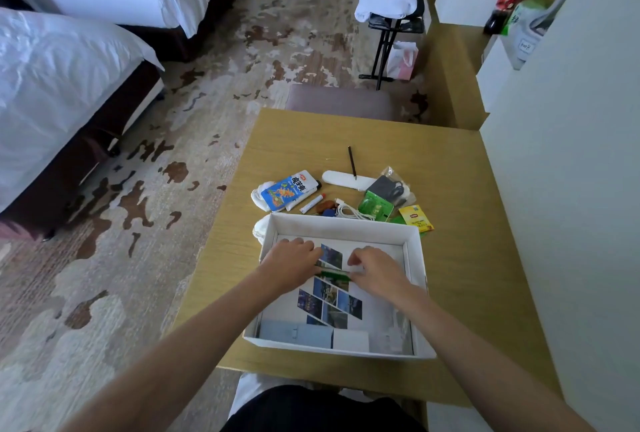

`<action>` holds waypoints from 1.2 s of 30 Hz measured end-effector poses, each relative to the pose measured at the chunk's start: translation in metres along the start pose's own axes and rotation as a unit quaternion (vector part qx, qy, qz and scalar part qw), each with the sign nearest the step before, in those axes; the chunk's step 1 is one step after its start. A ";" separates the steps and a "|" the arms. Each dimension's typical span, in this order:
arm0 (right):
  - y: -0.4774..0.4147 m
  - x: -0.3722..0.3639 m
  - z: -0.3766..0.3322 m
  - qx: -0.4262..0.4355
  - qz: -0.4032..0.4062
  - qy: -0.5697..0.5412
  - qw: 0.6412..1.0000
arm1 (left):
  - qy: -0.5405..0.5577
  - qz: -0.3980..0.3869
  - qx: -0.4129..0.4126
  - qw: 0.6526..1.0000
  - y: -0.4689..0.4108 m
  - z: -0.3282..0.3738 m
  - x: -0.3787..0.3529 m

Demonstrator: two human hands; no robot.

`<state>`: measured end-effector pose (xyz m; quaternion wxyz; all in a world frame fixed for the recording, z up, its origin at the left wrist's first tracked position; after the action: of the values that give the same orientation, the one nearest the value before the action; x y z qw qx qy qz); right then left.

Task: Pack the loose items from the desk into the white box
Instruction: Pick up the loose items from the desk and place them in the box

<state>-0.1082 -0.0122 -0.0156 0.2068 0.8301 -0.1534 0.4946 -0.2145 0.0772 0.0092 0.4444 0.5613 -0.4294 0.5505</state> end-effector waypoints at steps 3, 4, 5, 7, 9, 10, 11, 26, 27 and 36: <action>-0.003 0.033 -0.019 0.067 0.087 0.026 0.994 | 0.080 0.126 -0.012 0.989 0.000 -0.013 0.042; -0.005 0.047 -0.026 0.087 0.120 0.011 0.989 | 0.110 0.178 -0.002 0.978 0.001 -0.023 0.057; -0.007 0.060 -0.033 0.104 0.147 -0.003 0.984 | 0.142 0.214 0.031 0.966 0.001 -0.038 0.068; -0.016 0.081 -0.043 0.114 0.174 -0.031 0.978 | 0.201 0.222 0.144 0.943 -0.004 -0.077 0.071; -0.030 0.094 -0.047 0.099 0.178 -0.060 0.977 | 0.242 0.202 0.245 0.917 -0.010 -0.118 0.059; -0.039 0.097 -0.047 0.089 0.178 -0.065 0.978 | 0.256 0.192 0.280 0.905 -0.013 -0.135 0.050; -0.047 0.099 -0.046 0.079 0.177 -0.063 0.979 | 0.266 0.181 0.304 0.897 -0.016 -0.150 0.041; -0.215 -0.002 -0.067 0.032 -0.017 0.185 0.982 | 0.221 -0.072 0.211 0.950 -0.061 -0.220 -0.085; -0.223 -0.008 -0.065 0.029 -0.027 0.199 0.979 | 0.209 -0.072 0.202 0.954 -0.063 -0.223 -0.087; -0.225 -0.013 -0.104 0.126 0.075 0.077 0.986 | 0.233 0.062 0.208 0.948 -0.062 -0.254 -0.083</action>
<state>-0.0892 0.2351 -0.0258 0.0736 0.7953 -0.1353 0.5863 -0.2160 0.3386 -0.0760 0.3702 0.4699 -0.2240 0.7694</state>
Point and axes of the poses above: each hand's wrist, its own y-axis away from the middle knuckle, its own x-axis out of the back of the hand, z = x × y, the point moved 8 cm from there along -y, towards the middle knuckle, and after that the axes turned 7 degrees about z, right-handed, at the moved point
